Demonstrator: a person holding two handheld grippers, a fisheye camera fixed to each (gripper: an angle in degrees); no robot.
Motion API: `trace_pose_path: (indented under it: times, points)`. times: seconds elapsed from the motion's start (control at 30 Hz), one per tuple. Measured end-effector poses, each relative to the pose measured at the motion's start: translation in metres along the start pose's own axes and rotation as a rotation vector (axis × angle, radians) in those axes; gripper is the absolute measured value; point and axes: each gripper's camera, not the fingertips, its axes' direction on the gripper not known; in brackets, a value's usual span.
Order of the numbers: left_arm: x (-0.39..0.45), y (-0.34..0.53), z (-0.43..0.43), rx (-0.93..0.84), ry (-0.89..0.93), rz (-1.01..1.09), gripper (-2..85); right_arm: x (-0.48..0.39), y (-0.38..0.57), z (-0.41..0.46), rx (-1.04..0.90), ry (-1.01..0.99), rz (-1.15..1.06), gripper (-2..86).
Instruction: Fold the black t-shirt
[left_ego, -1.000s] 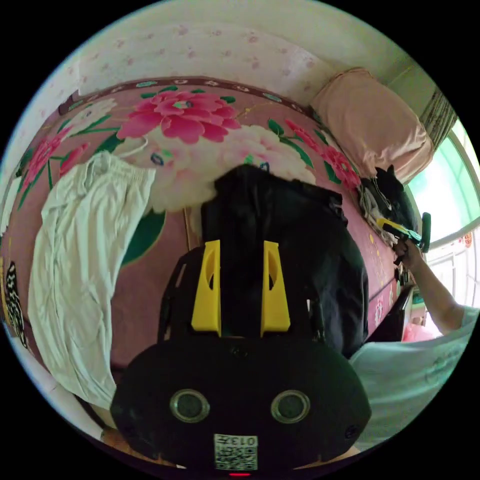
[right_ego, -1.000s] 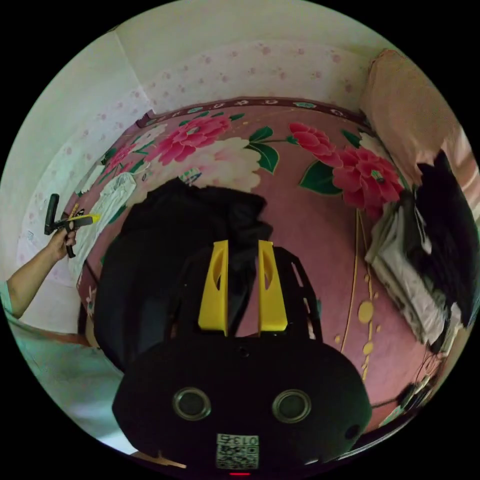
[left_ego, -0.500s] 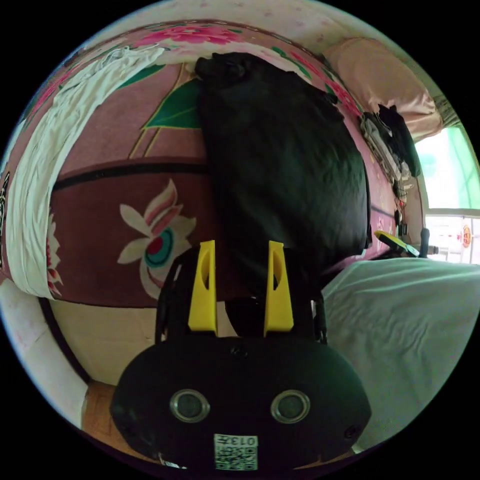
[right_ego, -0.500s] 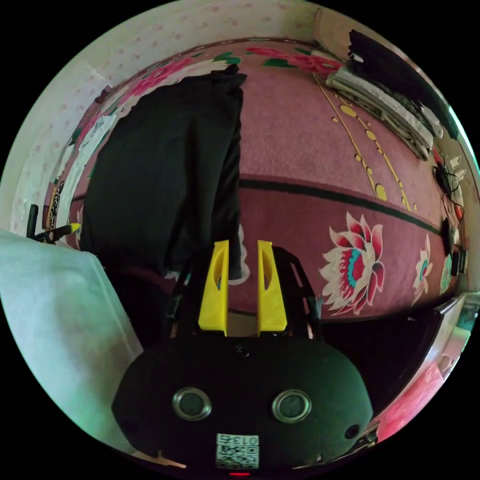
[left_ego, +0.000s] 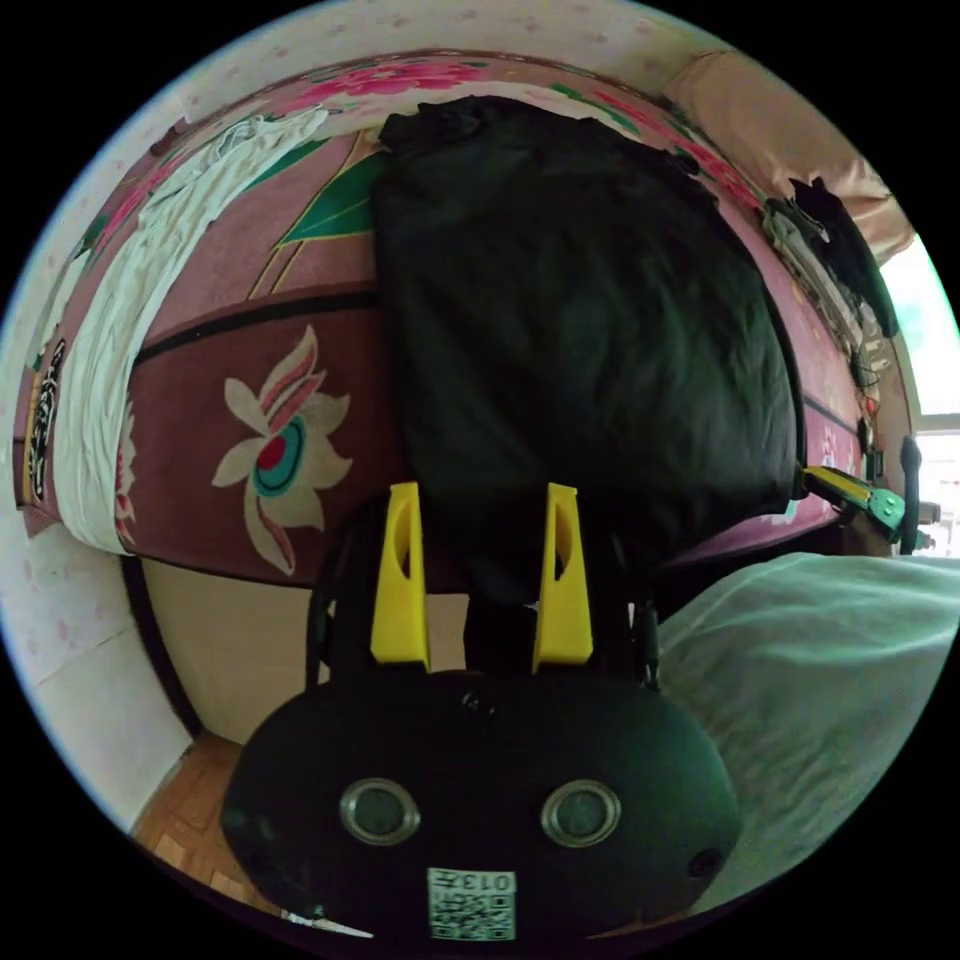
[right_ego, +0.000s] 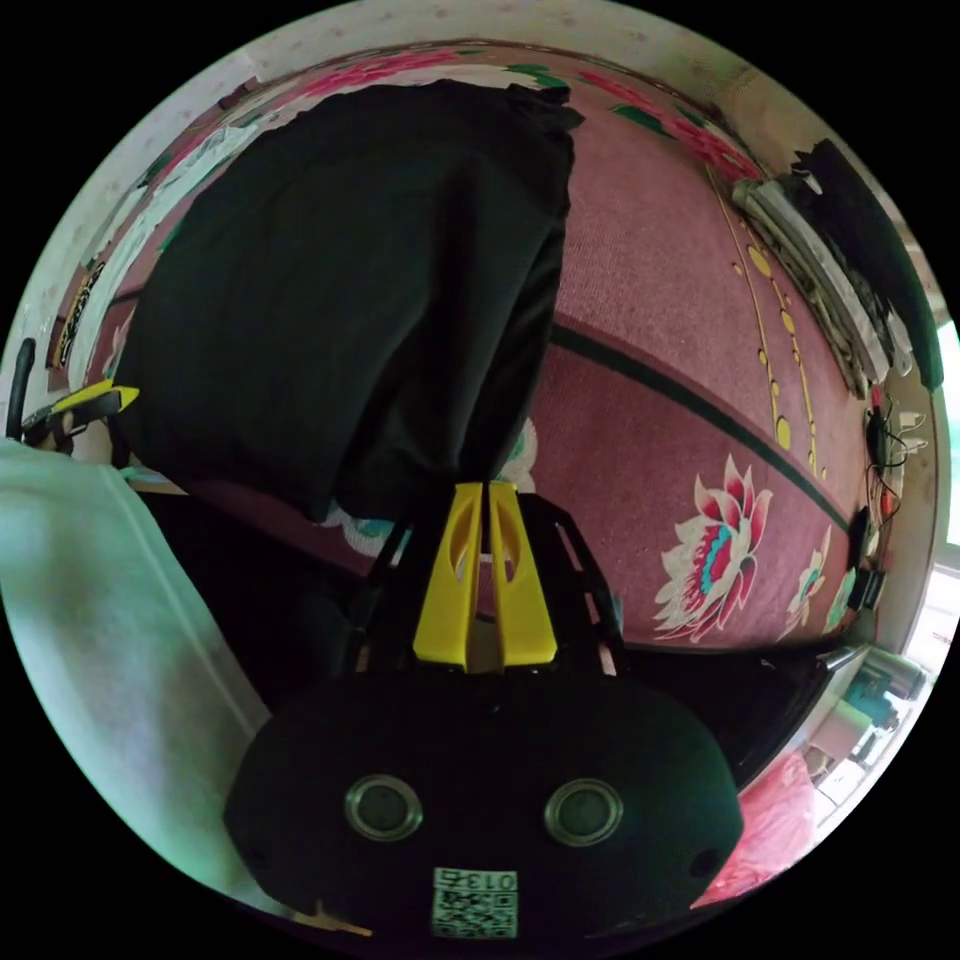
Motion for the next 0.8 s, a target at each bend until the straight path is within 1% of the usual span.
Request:
trace_pose_path:
  times: [0.07,0.13,0.17,0.2,0.23,0.27,0.3,0.33,0.37,0.4,0.47,0.5,0.57,0.6,0.63,0.67,0.7,0.77,0.8]
  points:
    - [-0.013,0.007,-0.007,-0.037,-0.066,0.005,11.7,0.013,-0.001,0.009,-0.001,-0.058,0.005,0.7]
    - [-0.028,0.013,-0.014,-0.058,-0.077,-0.003,8.3,0.026,-0.001,0.016,-0.007,-0.120,0.028,0.5]
    - [-0.038,0.019,-0.020,-0.069,-0.058,0.002,4.3,0.034,-0.001,0.020,-0.011,-0.159,0.050,0.5]
    - [-0.044,0.022,-0.022,-0.077,-0.004,0.023,2.2,0.039,-0.001,0.022,-0.008,-0.175,0.063,0.5]
    - [-0.060,0.029,-0.024,-0.124,0.108,0.009,1.4,0.049,0.001,0.021,0.015,-0.210,0.086,0.4]
    - [-0.079,0.037,-0.034,-0.095,0.289,0.010,0.8,0.062,0.002,0.017,0.052,-0.260,0.115,0.3]
    - [-0.090,0.042,-0.042,-0.051,0.400,0.009,0.6,0.069,0.003,0.014,0.078,-0.292,0.133,0.3]
    - [-0.115,0.053,-0.062,0.043,0.575,-0.034,0.3,0.086,0.005,0.003,0.149,-0.358,0.169,0.3]
    - [-0.141,0.064,-0.085,0.133,0.706,-0.075,0.1,0.105,0.008,-0.010,0.241,-0.441,0.200,0.3]
    - [-0.153,0.070,-0.097,0.182,0.763,-0.087,0.1,0.114,0.010,-0.016,0.289,-0.496,0.214,0.3]
    - [-0.196,0.091,-0.155,0.412,0.930,-0.075,-0.1,0.153,0.016,-0.042,0.472,-0.725,0.256,0.2]
    - [-0.205,0.096,-0.170,0.466,0.953,-0.065,-0.1,0.161,0.017,-0.050,0.522,-0.762,0.261,0.2]
    - [-0.233,0.114,-0.231,0.650,1.024,0.007,-0.1,0.186,0.025,-0.081,0.745,-0.850,0.266,0.1]
    - [-0.239,0.119,-0.246,0.693,1.034,0.025,-0.1,0.191,0.027,-0.089,0.796,-0.871,0.264,0.1]
    - [-0.248,0.129,-0.274,0.769,1.055,0.066,-0.2,0.199,0.031,-0.103,0.892,-0.910,0.252,0.1]
    - [-0.254,0.139,-0.301,0.838,1.079,0.109,-0.2,0.204,0.034,-0.118,0.979,-0.930,0.230,0.1]
    - [-0.256,0.145,-0.315,0.870,1.086,0.132,-0.2,0.206,0.036,-0.125,1.015,-0.937,0.216,0.1]
    - [-0.260,0.172,-0.366,0.996,1.105,0.218,-0.2,0.206,0.045,-0.158,1.159,-0.943,0.120,0.1]
    - [-0.261,0.180,-0.380,1.029,1.107,0.241,-0.3,0.205,0.048,-0.167,1.191,-0.937,0.094,0.1]
